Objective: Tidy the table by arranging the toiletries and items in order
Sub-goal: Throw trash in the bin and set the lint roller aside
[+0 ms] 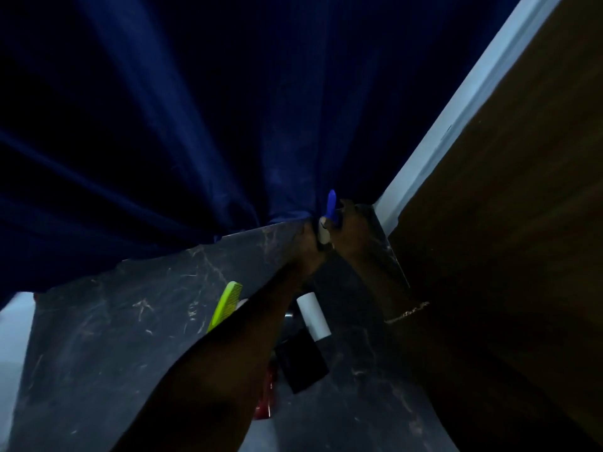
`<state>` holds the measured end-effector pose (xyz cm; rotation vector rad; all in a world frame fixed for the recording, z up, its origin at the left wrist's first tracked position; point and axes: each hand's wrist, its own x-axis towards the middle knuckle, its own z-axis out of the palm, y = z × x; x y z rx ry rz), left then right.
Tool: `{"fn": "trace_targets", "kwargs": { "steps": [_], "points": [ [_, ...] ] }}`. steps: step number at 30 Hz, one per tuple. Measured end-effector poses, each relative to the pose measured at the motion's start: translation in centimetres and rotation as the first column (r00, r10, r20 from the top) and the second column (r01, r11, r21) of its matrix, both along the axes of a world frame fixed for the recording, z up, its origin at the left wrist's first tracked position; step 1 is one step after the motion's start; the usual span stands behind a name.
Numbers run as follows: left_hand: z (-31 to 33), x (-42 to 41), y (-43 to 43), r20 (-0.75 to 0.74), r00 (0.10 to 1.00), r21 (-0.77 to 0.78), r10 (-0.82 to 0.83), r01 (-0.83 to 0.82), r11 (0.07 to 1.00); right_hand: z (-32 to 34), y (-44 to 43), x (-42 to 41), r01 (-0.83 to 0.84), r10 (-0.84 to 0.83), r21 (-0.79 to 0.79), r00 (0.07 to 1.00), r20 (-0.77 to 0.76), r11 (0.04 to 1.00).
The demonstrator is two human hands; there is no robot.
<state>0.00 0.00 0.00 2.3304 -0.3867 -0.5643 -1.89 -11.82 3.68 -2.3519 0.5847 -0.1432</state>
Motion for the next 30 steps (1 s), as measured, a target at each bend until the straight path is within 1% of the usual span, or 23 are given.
{"fn": "trace_targets", "kwargs": {
  "steps": [1, 3, 7, 11, 13, 14, 16, 18, 20, 21, 22, 24, 25, 26, 27, 29, 30],
  "points": [
    [-0.1, 0.6, -0.7, -0.045, 0.999, -0.060, 0.028, -0.031, 0.998, -0.1, -0.2, 0.2, 0.002, -0.002, -0.015, 1.000, 0.006, 1.000],
    [-0.2, 1.4, -1.6, -0.094, 0.992, -0.128, 0.088, -0.100, 0.987, -0.9, -0.7, 0.9, -0.017, 0.017, 0.035, 1.000, -0.016, 0.999],
    [-0.8, 1.8, -2.4, -0.111, 0.988, -0.212, 0.108, -0.130, 0.969, -1.8, -1.7, 0.9, -0.042, 0.041, 0.016, 0.999, 0.012, 0.999],
    [-0.3, 0.9, -1.7, -0.143, 0.982, -0.291, 0.127, -0.164, 0.942, -1.6, -2.0, -0.5, 0.001, -0.010, 0.124, 0.997, 0.075, 0.992],
    [0.6, 0.1, -1.0, -0.128, 0.986, -0.294, 0.110, -0.143, 0.945, -0.6, -2.0, -1.5, 0.009, -0.029, 0.199, 0.995, 0.096, 0.980],
    [1.1, -0.4, -0.6, -0.110, 0.988, -0.281, 0.104, -0.131, 0.951, 0.0, -1.9, -2.1, 0.012, -0.043, 0.274, 0.993, 0.110, 0.962],
    [2.1, -1.4, 0.3, -0.069, 0.992, -0.284, 0.105, -0.120, 0.951, 1.7, -1.4, -3.4, 0.017, -0.086, 0.457, 0.988, 0.131, 0.889],
    [3.2, -2.5, 1.8, -0.016, 0.997, -0.306, 0.072, -0.073, 0.949, 3.2, -1.0, -5.2, 0.006, -0.103, 0.528, 0.983, 0.154, 0.849],
    [4.3, -3.5, 3.6, 0.047, 0.999, -0.294, -0.005, 0.019, 0.956, 4.5, -0.3, -7.1, 0.010, -0.093, 0.560, 0.988, 0.120, 0.828],
    [4.7, -3.9, 4.6, 0.100, 0.995, -0.273, -0.031, 0.057, 0.960, 5.2, 0.1, -8.1, 0.014, -0.064, 0.538, 0.995, 0.076, 0.843],
    [5.2, -4.3, 5.6, 0.151, 0.987, -0.238, -0.049, 0.084, 0.968, 5.8, 0.5, -9.0, 0.004, -0.022, 0.484, 0.999, 0.032, 0.875],
    [6.0, -5.1, 7.7, 0.223, 0.972, -0.170, -0.070, 0.109, 0.979, 7.3, 1.5, -11.0, -0.048, 0.064, 0.340, 0.997, -0.034, 0.939],
    [6.2, -5.4, 8.6, 0.242, 0.967, -0.140, -0.082, 0.118, 0.983, 8.1, 2.1, -12.0, -0.075, 0.084, 0.295, 0.996, -0.020, 0.953],
    [6.5, -5.9, 9.6, 0.256, 0.962, -0.105, -0.095, 0.125, 0.987, 9.0, 2.8, -12.9, -0.109, 0.106, 0.259, 0.994, 0.025, 0.960],
    [6.7, -6.3, 10.4, 0.281, 0.953, -0.065, -0.114, 0.137, 0.988, 9.9, 3.6, -13.8, -0.152, 0.138, 0.189, 0.987, 0.087, 0.970],
    [7.1, -7.2, 12.3, 0.343, 0.926, 0.019, -0.157, 0.160, 0.987, 11.3, 5.6, -15.0, -0.221, 0.225, -0.040, 0.955, 0.193, 0.974],
    [7.4, -7.6, 13.1, 0.370, 0.911, 0.056, -0.180, 0.172, 0.984, 11.7, 6.4, -15.1, -0.235, 0.264, -0.148, 0.939, 0.222, 0.961]
  ]
}}
